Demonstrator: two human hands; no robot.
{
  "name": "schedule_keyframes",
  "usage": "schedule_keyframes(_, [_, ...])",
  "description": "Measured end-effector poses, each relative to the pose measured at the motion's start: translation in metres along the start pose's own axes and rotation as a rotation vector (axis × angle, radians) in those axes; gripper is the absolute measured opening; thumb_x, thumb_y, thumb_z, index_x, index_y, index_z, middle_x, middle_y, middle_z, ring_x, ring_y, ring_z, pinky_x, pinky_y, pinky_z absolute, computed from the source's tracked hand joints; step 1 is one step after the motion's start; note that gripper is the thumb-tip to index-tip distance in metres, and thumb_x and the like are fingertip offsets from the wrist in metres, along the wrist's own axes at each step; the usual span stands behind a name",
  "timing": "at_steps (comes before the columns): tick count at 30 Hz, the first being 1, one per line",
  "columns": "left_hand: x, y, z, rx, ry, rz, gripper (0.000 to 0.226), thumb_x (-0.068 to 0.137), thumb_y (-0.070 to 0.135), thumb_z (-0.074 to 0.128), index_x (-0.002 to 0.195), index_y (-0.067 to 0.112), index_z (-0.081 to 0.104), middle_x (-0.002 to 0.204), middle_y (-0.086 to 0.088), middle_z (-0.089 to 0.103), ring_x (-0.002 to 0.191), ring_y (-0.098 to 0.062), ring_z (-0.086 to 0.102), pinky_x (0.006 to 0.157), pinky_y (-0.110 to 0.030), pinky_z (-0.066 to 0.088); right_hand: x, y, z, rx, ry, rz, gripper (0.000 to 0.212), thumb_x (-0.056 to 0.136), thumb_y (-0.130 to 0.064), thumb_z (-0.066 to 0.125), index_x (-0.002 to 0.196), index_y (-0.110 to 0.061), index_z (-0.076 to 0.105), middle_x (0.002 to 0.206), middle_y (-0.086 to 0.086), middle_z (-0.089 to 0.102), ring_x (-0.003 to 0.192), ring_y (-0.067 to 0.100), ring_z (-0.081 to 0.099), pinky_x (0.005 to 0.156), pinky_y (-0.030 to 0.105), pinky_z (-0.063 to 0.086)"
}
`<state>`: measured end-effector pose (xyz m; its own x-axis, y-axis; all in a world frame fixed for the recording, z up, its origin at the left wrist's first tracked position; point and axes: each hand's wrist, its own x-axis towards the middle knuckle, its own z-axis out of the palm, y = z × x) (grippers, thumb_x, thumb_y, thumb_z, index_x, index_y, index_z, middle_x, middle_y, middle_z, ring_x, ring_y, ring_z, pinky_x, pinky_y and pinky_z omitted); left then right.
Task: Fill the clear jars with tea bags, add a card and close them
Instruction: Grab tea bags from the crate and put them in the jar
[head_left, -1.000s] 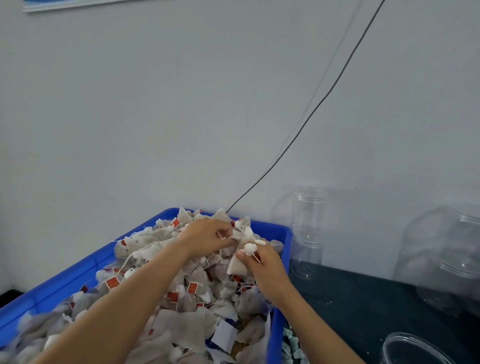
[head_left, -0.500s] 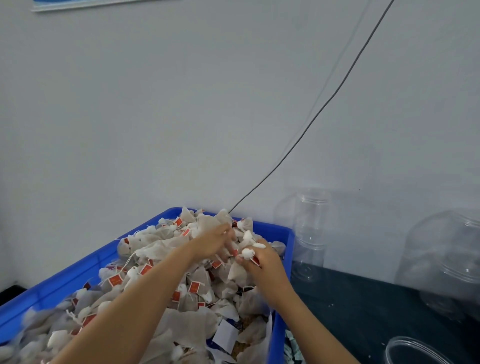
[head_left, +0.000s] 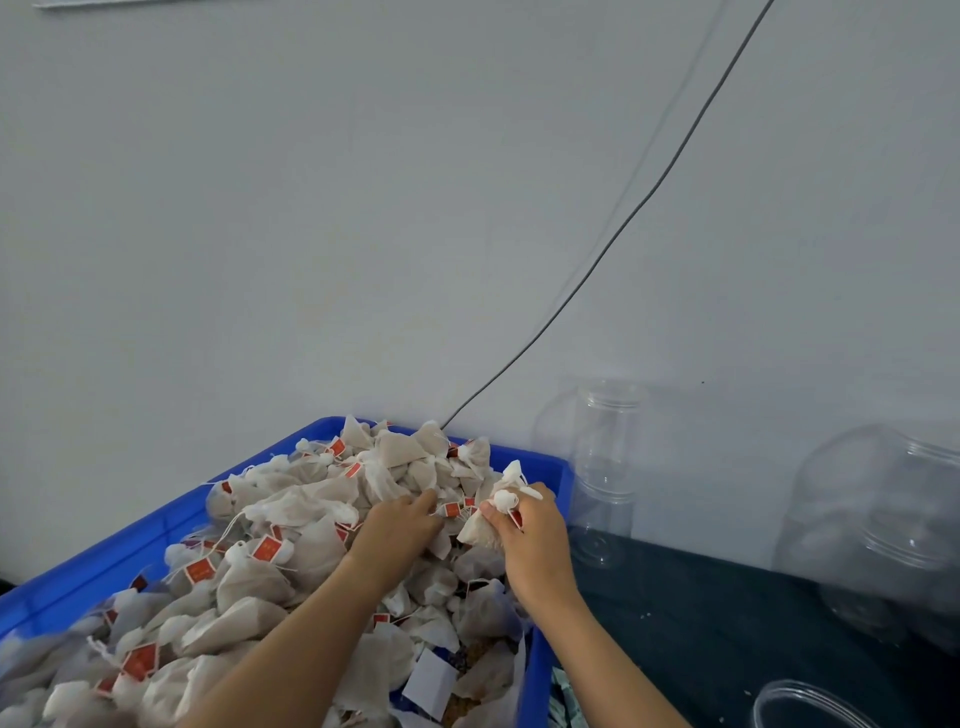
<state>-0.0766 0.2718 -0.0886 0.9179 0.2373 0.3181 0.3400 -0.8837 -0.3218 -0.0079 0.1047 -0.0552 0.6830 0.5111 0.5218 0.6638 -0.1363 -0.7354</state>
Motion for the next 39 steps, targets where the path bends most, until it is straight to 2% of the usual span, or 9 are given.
schedule_keyframes(6, [-0.001,-0.012,-0.032,-0.543,0.326,-0.363,0.009,0.096,0.024,0.052,0.105,0.022,0.055,0.100,0.008,0.062,0.084,-0.018,0.061,0.067,-0.031,0.047,0.000,-0.001,0.001,0.040,0.002,0.009,0.014,0.093,-0.030,0.060,0.084,-0.030,0.049,0.088,-0.017,0.044,0.090,0.011,0.055,0.075,0.016,0.046])
schedule_keyframes(8, [-0.003,-0.019,-0.045,-0.653,0.315,-0.396,0.007,0.095,0.022,0.055,0.095,0.022,0.048,0.087,0.005,0.062,0.077,-0.020,0.058,0.063,-0.032,0.042,-0.001,-0.002,0.000,0.076,0.000,0.021,0.016,0.093,-0.029,0.061,0.083,-0.030,0.049,0.092,-0.011,0.049,0.091,0.012,0.056,0.080,0.022,0.049])
schedule_keyframes(14, [-0.008,-0.040,-0.094,-0.614,0.119,-0.257,0.025,0.090,0.026,0.065,0.077,0.025,0.043,0.075,0.008,0.052,0.071,-0.015,0.051,0.059,-0.024,0.037,-0.002,-0.006,-0.003,0.216,-0.009,0.078,0.008,0.093,-0.023,0.062,0.089,-0.017,0.058,0.095,0.000,0.055,0.088,0.016,0.057,0.077,0.025,0.050])
schedule_keyframes(17, [-0.008,-0.046,-0.128,-0.607,0.044,-0.218,0.027,0.083,0.023,0.074,0.074,0.022,0.049,0.077,-0.001,0.064,0.065,-0.014,0.056,0.058,-0.022,0.042,-0.004,-0.015,-0.009,0.269,0.031,0.074,0.012,0.093,-0.017,0.061,0.083,-0.024,0.057,0.095,0.004,0.057,0.087,0.018,0.058,0.076,0.024,0.049])
schedule_keyframes(21, [-0.014,-0.040,-0.161,-0.839,0.126,-0.278,0.028,0.079,0.015,0.078,0.069,0.019,0.052,0.078,-0.010,0.070,0.068,-0.022,0.066,0.062,-0.025,0.047,-0.011,-0.035,-0.023,0.340,0.089,0.024,0.020,0.094,-0.016,0.060,0.084,-0.033,0.056,0.095,-0.002,0.057,0.088,0.012,0.057,0.073,0.017,0.047])
schedule_keyframes(24, [-0.018,-0.031,-0.181,-0.975,0.180,-0.303,0.021,0.081,0.013,0.076,0.075,0.014,0.056,0.075,-0.003,0.070,0.066,-0.013,0.066,0.055,-0.012,0.040,-0.014,-0.051,-0.042,0.397,0.079,0.021,0.015,0.094,-0.020,0.060,0.087,-0.033,0.056,0.098,-0.002,0.057,0.088,0.009,0.058,0.071,0.016,0.047])
schedule_keyframes(31, [-0.021,0.018,-0.211,-0.945,0.290,-0.211,0.021,0.081,0.002,0.068,0.079,0.021,0.061,0.074,0.010,0.062,0.063,-0.004,0.054,0.054,-0.007,0.037,-0.028,-0.066,-0.134,0.298,0.104,0.028,0.018,0.094,-0.021,0.060,0.082,-0.032,0.052,0.090,-0.004,0.057,0.076,0.005,0.055,0.058,0.005,0.043])
schedule_keyframes(36, [-0.011,0.080,-0.225,-0.987,0.256,-0.113,0.024,0.080,0.000,0.065,0.075,0.023,0.061,0.068,0.011,0.059,0.062,-0.002,0.052,0.057,-0.011,0.040,-0.050,-0.050,-0.202,0.242,0.050,0.068,0.010,0.094,-0.023,0.060,0.095,-0.014,0.062,0.096,0.004,0.061,0.083,0.013,0.056,0.068,0.017,0.047])
schedule_keyframes(39, [-0.002,0.116,-0.228,-1.031,0.221,-0.086,0.021,0.079,-0.001,0.065,0.078,0.019,0.062,0.075,0.004,0.064,0.069,-0.014,0.058,0.061,-0.021,0.043,-0.066,-0.039,-0.231,0.255,0.032,0.097,0.009,0.094,-0.021,0.061,0.086,-0.018,0.063,0.093,0.003,0.060,0.082,0.012,0.055,0.071,0.017,0.045])
